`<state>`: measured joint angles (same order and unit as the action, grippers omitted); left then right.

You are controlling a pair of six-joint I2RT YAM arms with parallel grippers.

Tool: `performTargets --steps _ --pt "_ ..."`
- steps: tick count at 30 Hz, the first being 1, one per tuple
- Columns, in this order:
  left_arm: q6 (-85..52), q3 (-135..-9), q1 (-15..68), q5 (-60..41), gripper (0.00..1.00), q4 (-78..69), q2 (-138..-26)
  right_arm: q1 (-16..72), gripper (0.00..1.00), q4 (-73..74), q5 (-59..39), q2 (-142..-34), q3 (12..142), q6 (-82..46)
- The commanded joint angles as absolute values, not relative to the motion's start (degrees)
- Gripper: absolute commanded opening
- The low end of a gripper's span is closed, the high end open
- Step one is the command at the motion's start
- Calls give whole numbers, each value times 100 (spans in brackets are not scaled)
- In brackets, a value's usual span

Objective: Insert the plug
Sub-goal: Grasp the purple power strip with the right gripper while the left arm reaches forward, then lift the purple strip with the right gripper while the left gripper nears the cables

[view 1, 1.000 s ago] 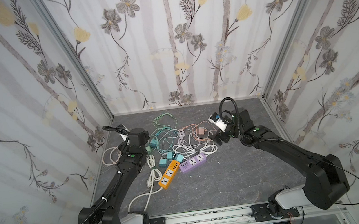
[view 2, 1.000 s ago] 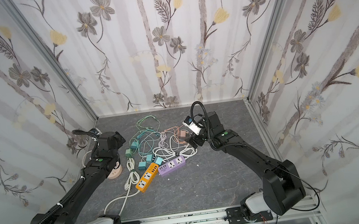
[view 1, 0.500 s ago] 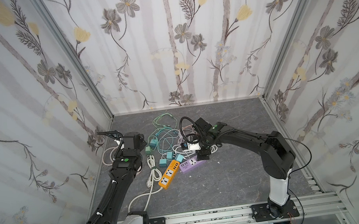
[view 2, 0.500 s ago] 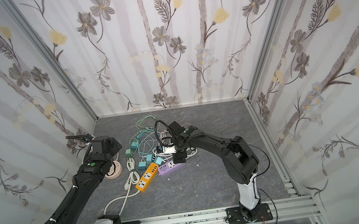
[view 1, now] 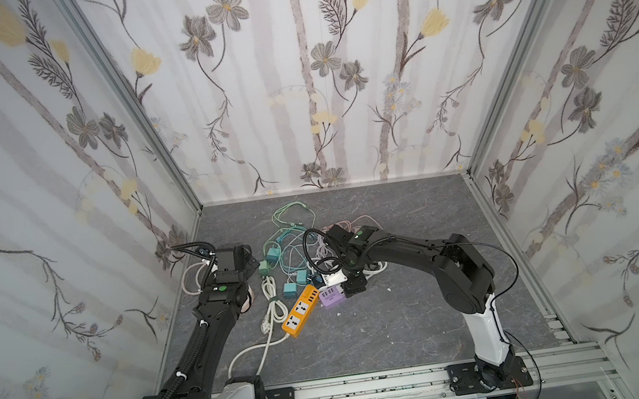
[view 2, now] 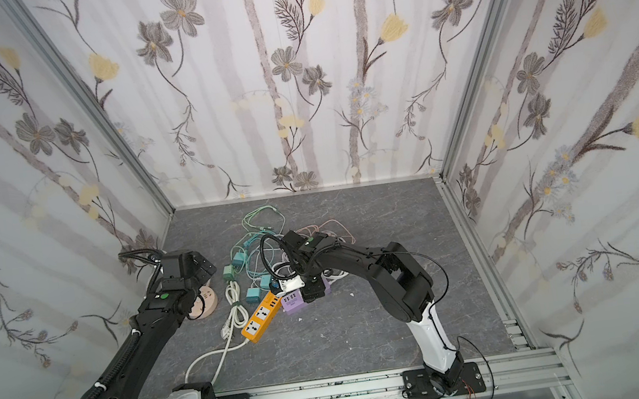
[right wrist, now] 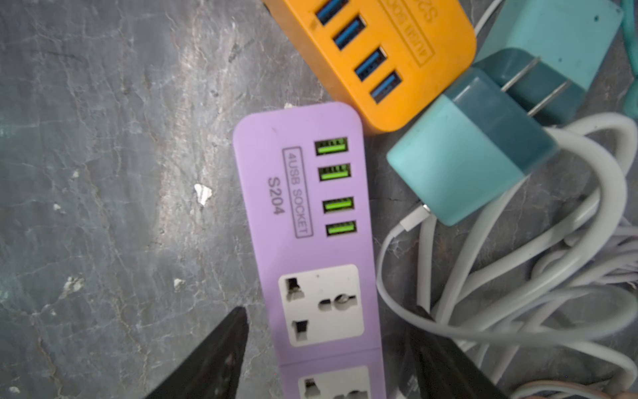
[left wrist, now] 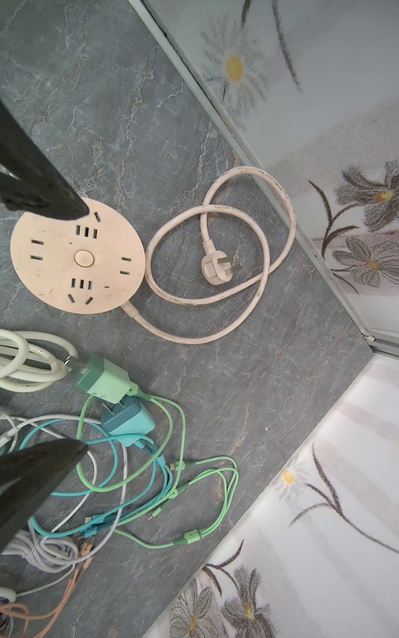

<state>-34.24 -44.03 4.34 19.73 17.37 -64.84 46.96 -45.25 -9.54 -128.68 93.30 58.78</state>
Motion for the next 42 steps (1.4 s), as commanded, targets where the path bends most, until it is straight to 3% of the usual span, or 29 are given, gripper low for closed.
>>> performTargets --steps 1,8,17,26,42 --pt "-3489 -4434 398 1969 100 1659 -6526 4730 72 -4518 -845 -13035 9431 6014" --pt "-3498 -4346 332 1971 100 1635 -6537 4742 63 -4588 -835 -13087 9324 6029" --pt "-3512 -4352 332 1919 100 1696 -6565 4709 44 -4466 -782 -12799 8905 6025" --pt "-3227 -4565 712 2018 100 1866 -6799 4513 40 -4273 -546 -11796 7698 5767" --pt "-2676 -5368 1828 1583 100 1667 -7942 2031 39 -3597 -1 -8892 5397 5352"
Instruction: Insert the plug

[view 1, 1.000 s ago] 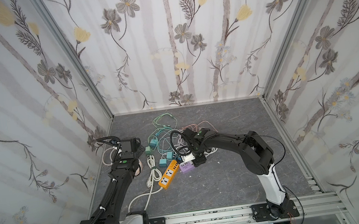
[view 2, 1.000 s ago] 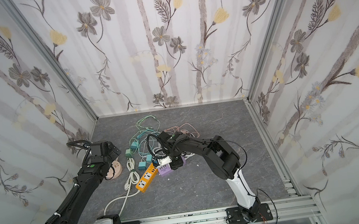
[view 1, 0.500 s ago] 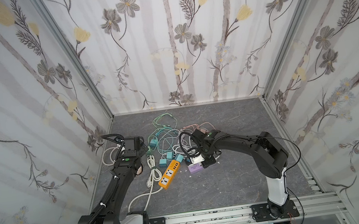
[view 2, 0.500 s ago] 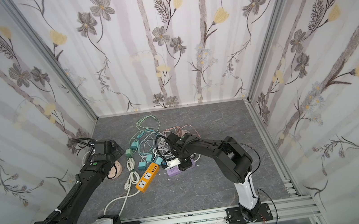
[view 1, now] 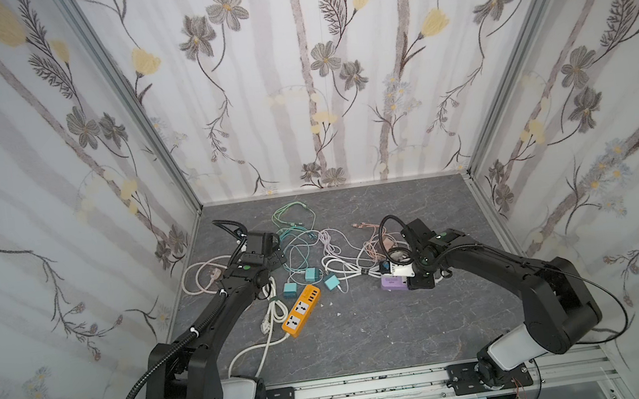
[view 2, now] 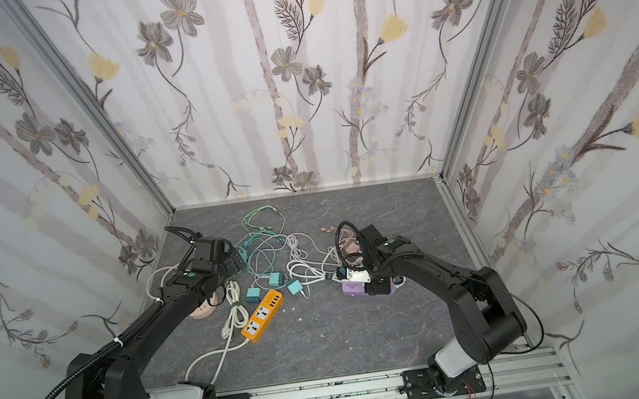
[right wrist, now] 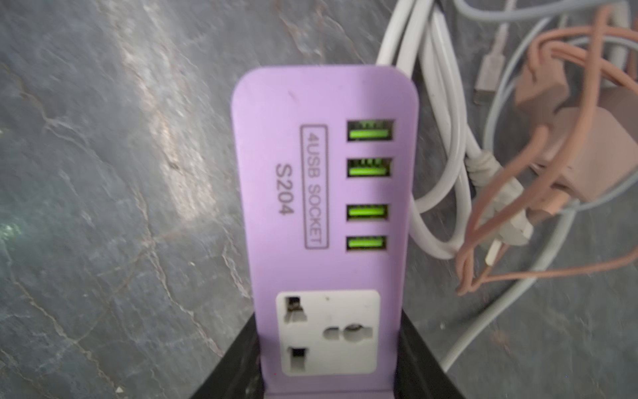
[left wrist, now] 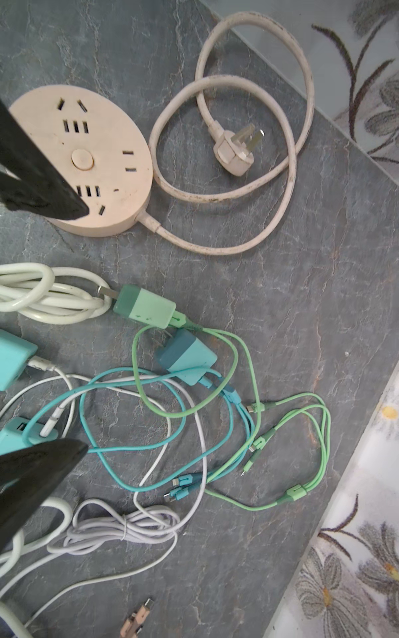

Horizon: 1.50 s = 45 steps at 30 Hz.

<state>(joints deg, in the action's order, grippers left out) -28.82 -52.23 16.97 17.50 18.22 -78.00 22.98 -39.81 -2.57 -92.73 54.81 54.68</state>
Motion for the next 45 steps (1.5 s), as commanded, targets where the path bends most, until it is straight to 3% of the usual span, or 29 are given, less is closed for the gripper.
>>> performTargets --steps 1,11,15,17,22,35,41,45 --pt "-2451 -5439 1980 1429 100 1552 -8061 1949 39 -3561 -18 -8775 5401 5364" --pt "-75 -6890 3817 100 99 1152 -10036 1901 40 -3191 -945 -8414 5397 4870" --pt "-345 -7988 4071 -427 90 1549 -11017 1929 40 -3234 -990 -8212 5109 5020" --pt "-722 -8562 4123 -218 84 1782 -11461 1970 40 -3084 -946 -8054 4876 5157" --pt "-1061 -9264 4122 4 79 2165 -12126 2061 40 -2937 -1026 -7782 4460 5345" --pt "-955 -9995 4124 355 69 2851 -12868 2521 41 -2733 -735 -8057 4086 5413" --pt "-799 -9468 4027 -171 78 2507 -12491 2590 42 -2759 -644 -8206 4129 5418" --pt "-54 -9203 3921 -233 79 2415 -12233 2610 42 -2804 -600 -8227 4140 5425"
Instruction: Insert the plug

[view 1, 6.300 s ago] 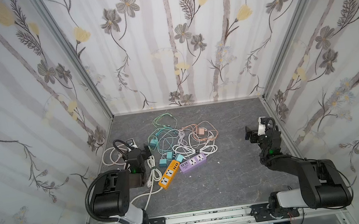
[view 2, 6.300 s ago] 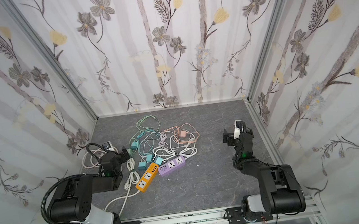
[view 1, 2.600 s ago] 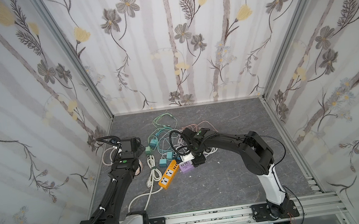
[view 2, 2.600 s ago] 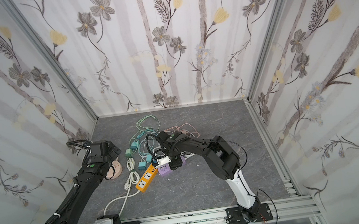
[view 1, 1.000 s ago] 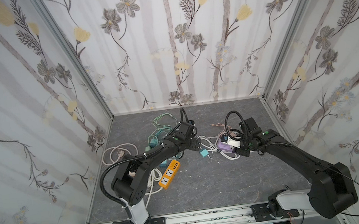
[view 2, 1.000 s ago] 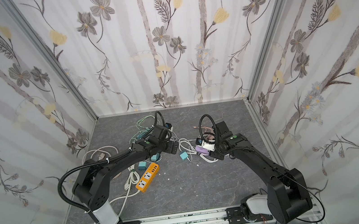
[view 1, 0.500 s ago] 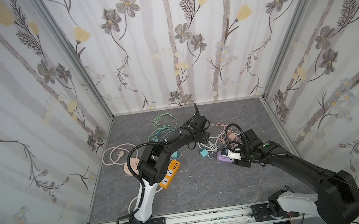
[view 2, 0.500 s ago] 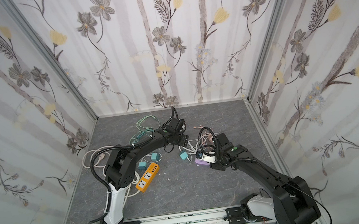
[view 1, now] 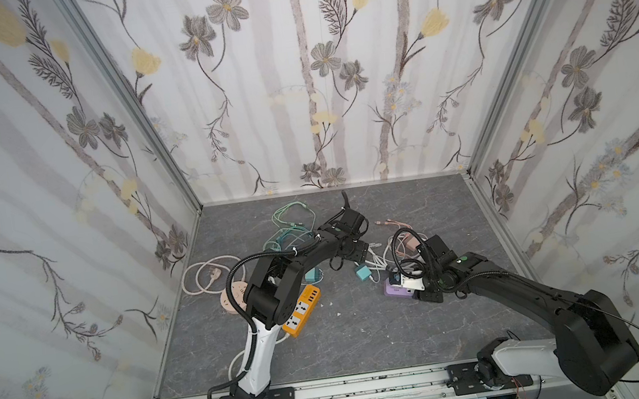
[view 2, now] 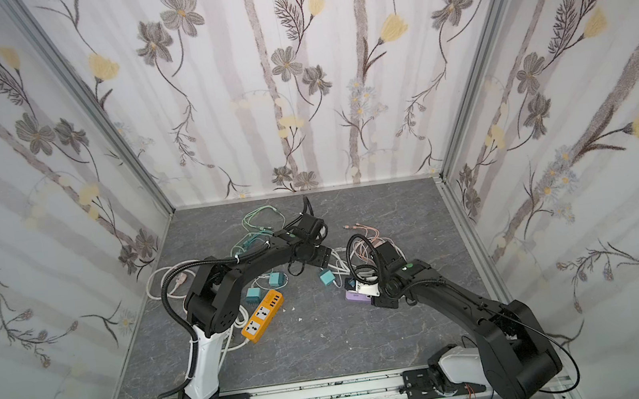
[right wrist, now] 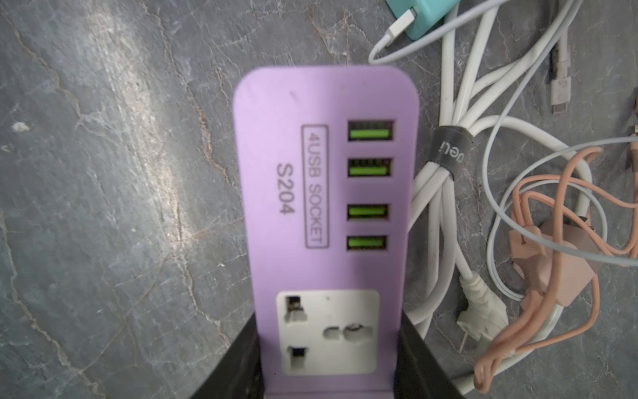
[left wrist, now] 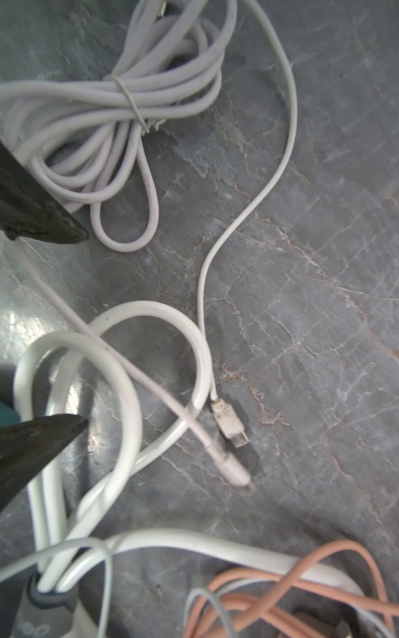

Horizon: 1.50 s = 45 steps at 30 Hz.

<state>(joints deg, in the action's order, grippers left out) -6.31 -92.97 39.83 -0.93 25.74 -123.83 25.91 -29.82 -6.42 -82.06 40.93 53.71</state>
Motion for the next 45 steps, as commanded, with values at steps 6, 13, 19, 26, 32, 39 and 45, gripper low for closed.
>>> performTargets --steps 6,13,19,26,32,39,45 --pt "677 -9211 3526 -663 79 2646 -12285 2616 42 -2810 -576 -8205 4148 5431" --pt "661 -8710 2964 -378 58 2640 -12064 2611 42 -2847 -494 -8139 4092 5445" --pt "297 -8367 2517 795 49 2600 -11651 2616 42 -2845 -422 -8156 4037 5475" --pt "117 -8367 2518 471 65 2850 -11117 2646 42 -2865 -469 -8294 4104 5483" --pt "-612 -9240 3737 -38 79 3472 -11335 2705 43 -2824 -467 -8372 4105 5451" --pt "-2184 -10370 4356 -1077 80 4016 -12095 2753 44 -2547 -492 -8192 3852 5415" --pt "-2470 -10732 4462 -1565 77 4309 -12563 2804 44 -2424 -475 -8244 3809 5393"
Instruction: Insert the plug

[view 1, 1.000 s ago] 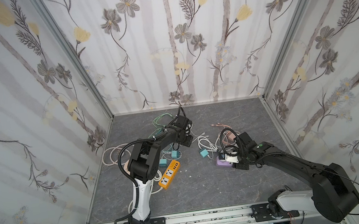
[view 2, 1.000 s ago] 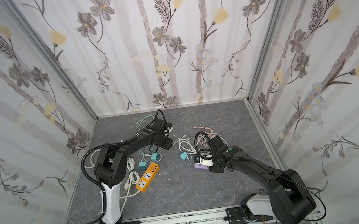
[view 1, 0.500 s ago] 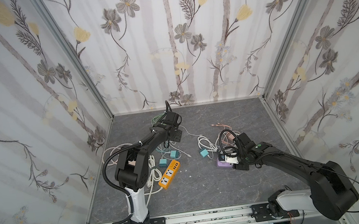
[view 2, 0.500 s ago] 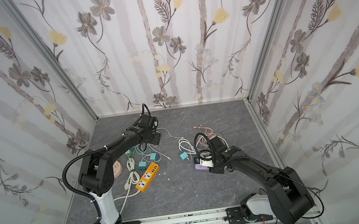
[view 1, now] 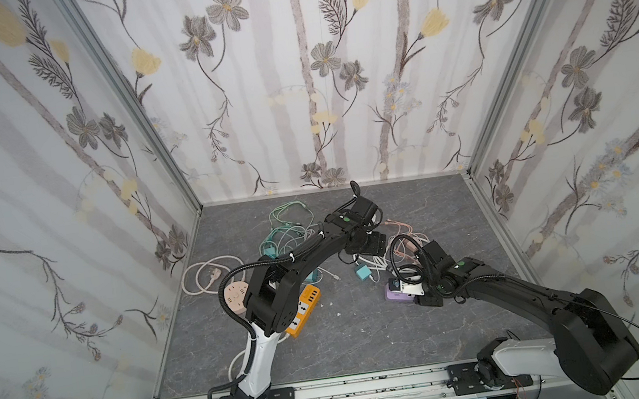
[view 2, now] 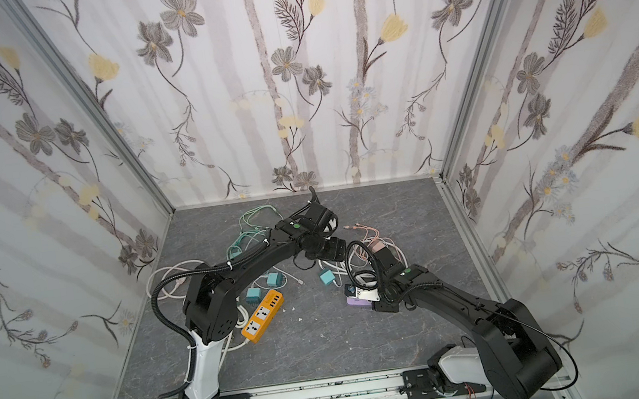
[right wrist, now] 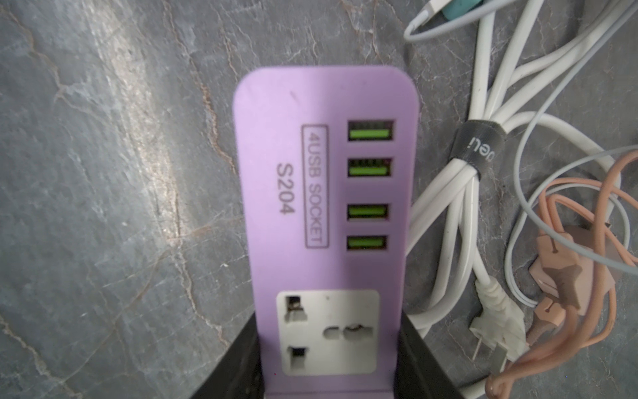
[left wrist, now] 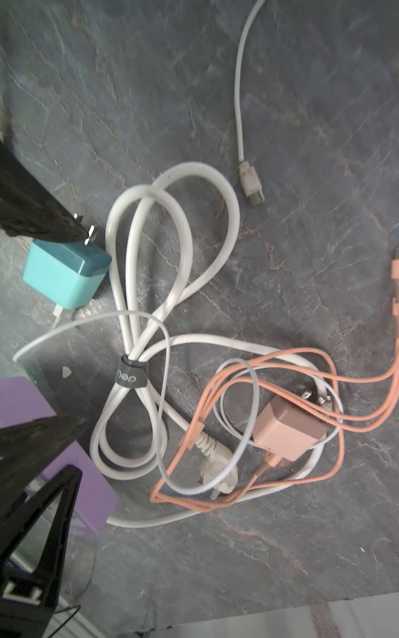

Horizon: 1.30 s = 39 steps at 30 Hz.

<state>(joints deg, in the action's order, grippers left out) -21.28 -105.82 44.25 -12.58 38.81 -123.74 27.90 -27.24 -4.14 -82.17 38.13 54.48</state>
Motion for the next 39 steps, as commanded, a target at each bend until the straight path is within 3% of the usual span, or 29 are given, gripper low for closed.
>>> performTargets --steps 1,4,6,11,13,22,39 --pt "-2444 -10821 4486 -1552 76 4463 -12657 2813 44 -2402 -467 -8244 3806 5388" --pt "-2386 -11035 4530 -1466 69 4800 -12860 2823 44 -2399 -457 -8253 3790 5389" --pt "-2359 -11056 4535 -1518 57 4784 -12883 2836 45 -2390 -457 -8257 3795 5391" --pt "-2328 -10978 4536 -1308 11 4621 -12703 2850 44 -2391 -448 -8288 3780 5401" --pt "-2349 -10849 4518 -895 0 4484 -12497 2842 44 -2363 -426 -8297 3760 5409" --pt "-2376 -9815 3647 669 0 3565 -10943 2828 44 -2330 -301 -8269 3687 5414" --pt "-2251 -9535 2193 2838 0 3786 -10520 2826 44 -2365 -176 -8288 3693 5461"
